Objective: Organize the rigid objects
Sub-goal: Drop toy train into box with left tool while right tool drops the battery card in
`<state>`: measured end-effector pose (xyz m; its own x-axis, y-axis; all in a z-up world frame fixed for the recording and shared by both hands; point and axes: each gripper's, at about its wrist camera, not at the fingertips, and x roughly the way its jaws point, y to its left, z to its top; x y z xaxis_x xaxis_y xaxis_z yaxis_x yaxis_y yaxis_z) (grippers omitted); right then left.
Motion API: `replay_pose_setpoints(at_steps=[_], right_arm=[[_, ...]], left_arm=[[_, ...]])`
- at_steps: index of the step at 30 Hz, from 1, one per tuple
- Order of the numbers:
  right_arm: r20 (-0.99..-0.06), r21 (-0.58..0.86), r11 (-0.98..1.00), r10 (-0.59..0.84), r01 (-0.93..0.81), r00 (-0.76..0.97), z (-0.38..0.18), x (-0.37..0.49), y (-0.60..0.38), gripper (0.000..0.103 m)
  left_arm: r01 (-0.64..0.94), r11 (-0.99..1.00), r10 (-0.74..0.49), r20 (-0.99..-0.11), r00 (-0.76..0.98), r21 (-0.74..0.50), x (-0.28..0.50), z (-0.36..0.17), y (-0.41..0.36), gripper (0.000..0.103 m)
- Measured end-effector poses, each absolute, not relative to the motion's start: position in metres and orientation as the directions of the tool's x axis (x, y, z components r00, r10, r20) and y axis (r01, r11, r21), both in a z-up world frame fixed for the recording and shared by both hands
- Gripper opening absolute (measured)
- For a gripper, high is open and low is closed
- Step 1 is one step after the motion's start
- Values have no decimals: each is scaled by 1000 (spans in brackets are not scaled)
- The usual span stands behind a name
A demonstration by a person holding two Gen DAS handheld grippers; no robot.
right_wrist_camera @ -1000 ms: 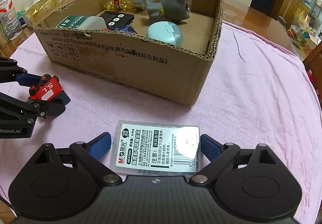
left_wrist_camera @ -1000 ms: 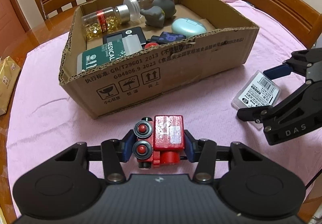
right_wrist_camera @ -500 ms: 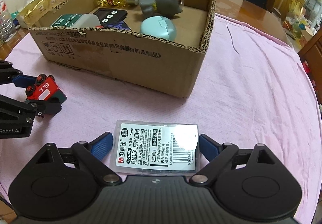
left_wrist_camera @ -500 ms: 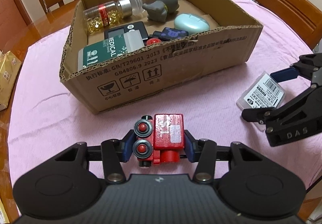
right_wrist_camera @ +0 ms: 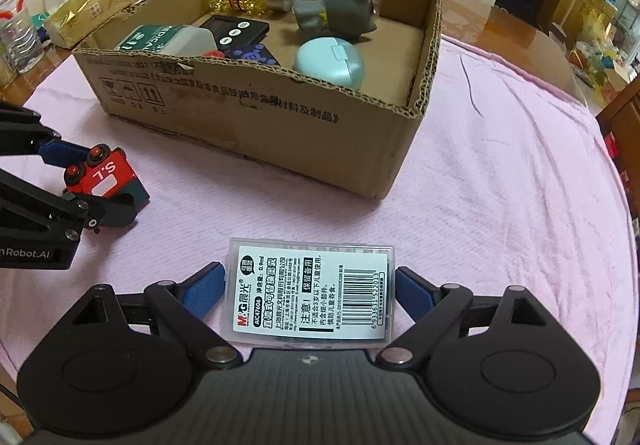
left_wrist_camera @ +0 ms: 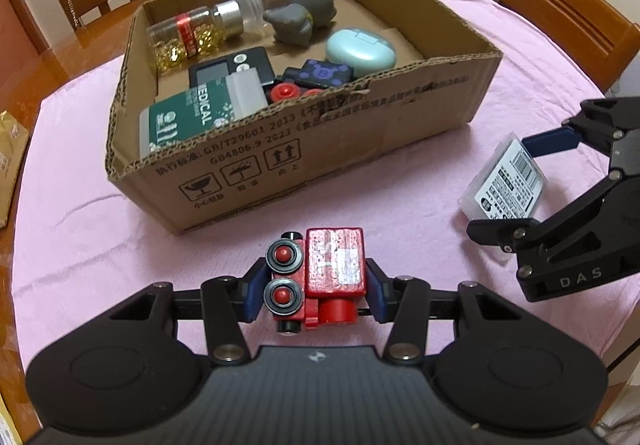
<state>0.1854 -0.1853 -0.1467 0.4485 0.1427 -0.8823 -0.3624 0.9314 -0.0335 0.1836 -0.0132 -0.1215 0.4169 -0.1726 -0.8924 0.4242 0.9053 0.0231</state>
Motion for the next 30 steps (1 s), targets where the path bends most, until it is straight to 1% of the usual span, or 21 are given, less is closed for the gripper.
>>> replay_pose_setpoints(at_steps=[9,17,21,26,30], right_arm=[[-875,-47,913,157,-404,458,-127,185,-190,93],[-869,4,894,225,-449,440,-98,187,-196,93],[-852,-7,875,248,-484,461,-78,187,-196,93],[-825,-14,864,275,-504,494,-58,195,-194,93],[-803,-26,859,286,-511,522,-48,206,-190,93]], left_arm=[[450,892,-178,-891,417,32,181,-103,-12,48],[504,863,-210,-885,416,33,174,-74,-15,48],[519,854,-228,-865,447,44,177,-53,-16,48],[503,861,-228,-823,520,80,202,-34,-19,48],[474,874,-208,-799,564,106,234,-31,-23,48]])
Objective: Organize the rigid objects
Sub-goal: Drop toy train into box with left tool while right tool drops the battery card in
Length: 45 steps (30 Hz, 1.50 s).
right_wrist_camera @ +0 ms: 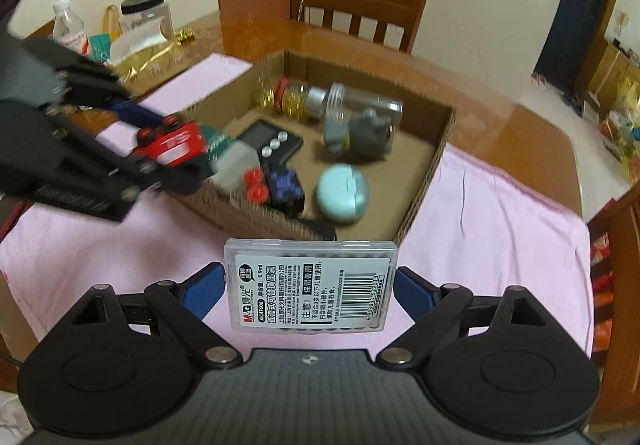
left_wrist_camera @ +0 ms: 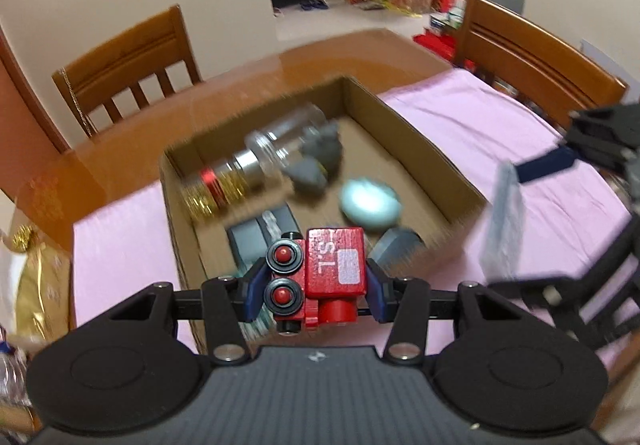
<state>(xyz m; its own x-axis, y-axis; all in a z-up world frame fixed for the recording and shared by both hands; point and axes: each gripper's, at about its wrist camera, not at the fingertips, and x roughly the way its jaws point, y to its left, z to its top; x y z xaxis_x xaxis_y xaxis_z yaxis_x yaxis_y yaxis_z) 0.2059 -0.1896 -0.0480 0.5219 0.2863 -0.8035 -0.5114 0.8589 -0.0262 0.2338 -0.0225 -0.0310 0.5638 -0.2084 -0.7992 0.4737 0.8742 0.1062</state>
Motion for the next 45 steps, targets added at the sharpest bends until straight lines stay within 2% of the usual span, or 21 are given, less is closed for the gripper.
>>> replay_pose_setpoints(at_steps=[11,17,18,20,21,25,30,37,40,45], right_arm=[[-786,-22,866,294,-500,544,-46,244,-180,93],[-789,-25,872,283,-489,545,-48,257,-180,93],[-790,-28,872,280,-488,545,-49,260,-180,93],[-791,-36,874,272,-485,548,-50,265,-179,93],[-793,-39,874,268,-484,547,-51,268,-180,93],[-794,-45,878,258,-477,550,-54,281,-180,93],[-799,-53,880,246,-472,549,-60,304,-175,93],[-818,-47,896,218,-441,532,-77,339,-165,94],[-815,-45,910,205,-412,542,-75,342,-164,103],[-831,-43,920,184,-389,526,-56,328,-164,103]], left_arm=[[392,907,-101,-826,555,152,328,-77,-23,48],[347,926,-72,-832,550,150,344,-95,-16,49],[340,928,-69,-829,556,150,345,-94,-15,53],[338,932,-86,-825,559,132,344,-90,-14,71],[339,933,-100,-818,566,121,343,-85,-13,83],[307,943,-107,-763,638,125,326,-61,-6,99],[245,963,-91,-714,695,116,303,-35,9,102],[169,979,-43,-690,722,116,276,-20,19,102],[164,977,-25,-685,728,139,266,-20,17,102],[174,977,-43,-688,725,122,251,-16,15,102]])
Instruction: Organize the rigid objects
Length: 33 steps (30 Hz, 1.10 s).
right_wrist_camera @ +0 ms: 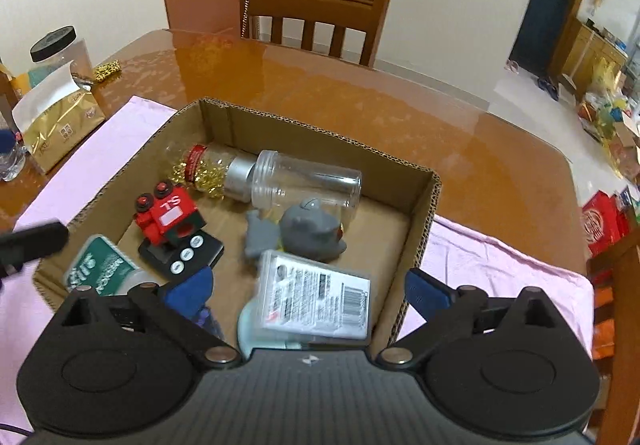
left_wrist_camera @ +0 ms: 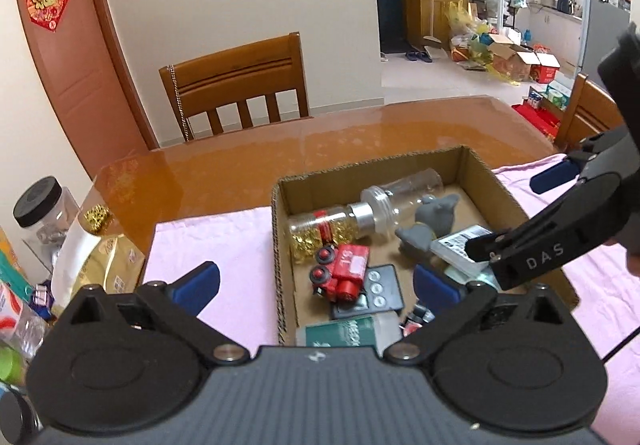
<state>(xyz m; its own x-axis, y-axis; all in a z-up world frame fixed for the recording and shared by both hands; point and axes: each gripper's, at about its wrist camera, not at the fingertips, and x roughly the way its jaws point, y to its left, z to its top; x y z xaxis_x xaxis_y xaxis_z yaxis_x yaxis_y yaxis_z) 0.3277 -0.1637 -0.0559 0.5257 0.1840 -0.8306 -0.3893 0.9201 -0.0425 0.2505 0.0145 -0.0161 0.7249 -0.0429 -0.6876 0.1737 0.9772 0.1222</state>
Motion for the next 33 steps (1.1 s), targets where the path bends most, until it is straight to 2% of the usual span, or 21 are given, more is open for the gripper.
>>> replay_pose_setpoints(at_steps=[6,10,15,33], right_arm=[[-864,-120,948,46,-295,501,-30,293,-170,103],[-856,-118,975,-4,-187,517,-18,267,-180,103],[-850,-88,993,-34,-78,525,-10,238,-190,103],[-836,-53,995,0,-81,548,2,204,-178,103]], left_arm=[[150,979,-4,-725,689,137,235,-5,12,102],[125,987,-2,-773,634,101,226,1,9,102],[95,992,5,-786,618,80,212,8,8,102],[60,997,-6,-804,594,37,197,16,7,102]])
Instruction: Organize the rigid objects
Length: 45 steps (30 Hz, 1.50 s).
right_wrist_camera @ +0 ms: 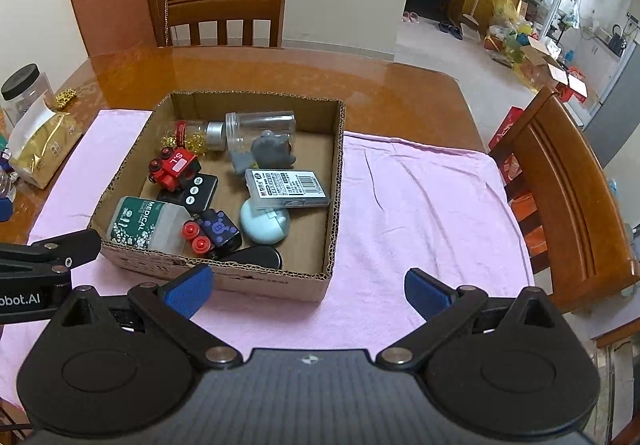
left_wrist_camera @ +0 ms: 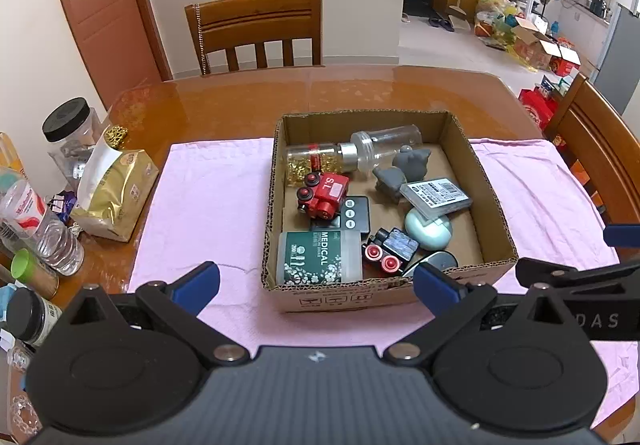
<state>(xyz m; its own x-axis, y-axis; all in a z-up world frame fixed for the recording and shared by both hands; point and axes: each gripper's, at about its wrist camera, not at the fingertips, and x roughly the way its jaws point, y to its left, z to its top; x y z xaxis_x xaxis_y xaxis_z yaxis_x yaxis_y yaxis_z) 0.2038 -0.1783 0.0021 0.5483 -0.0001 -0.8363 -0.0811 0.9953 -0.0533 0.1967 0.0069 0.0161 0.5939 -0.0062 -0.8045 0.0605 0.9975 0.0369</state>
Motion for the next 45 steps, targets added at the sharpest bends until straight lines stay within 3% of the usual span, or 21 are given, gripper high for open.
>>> replay_pose_setpoints(at_steps=[45], right_arm=[[-831,-50,996,0,-75,557,5,204,-177,103]], left_arm=[[28,999,19,-816,578,44,196,17,8,102]])
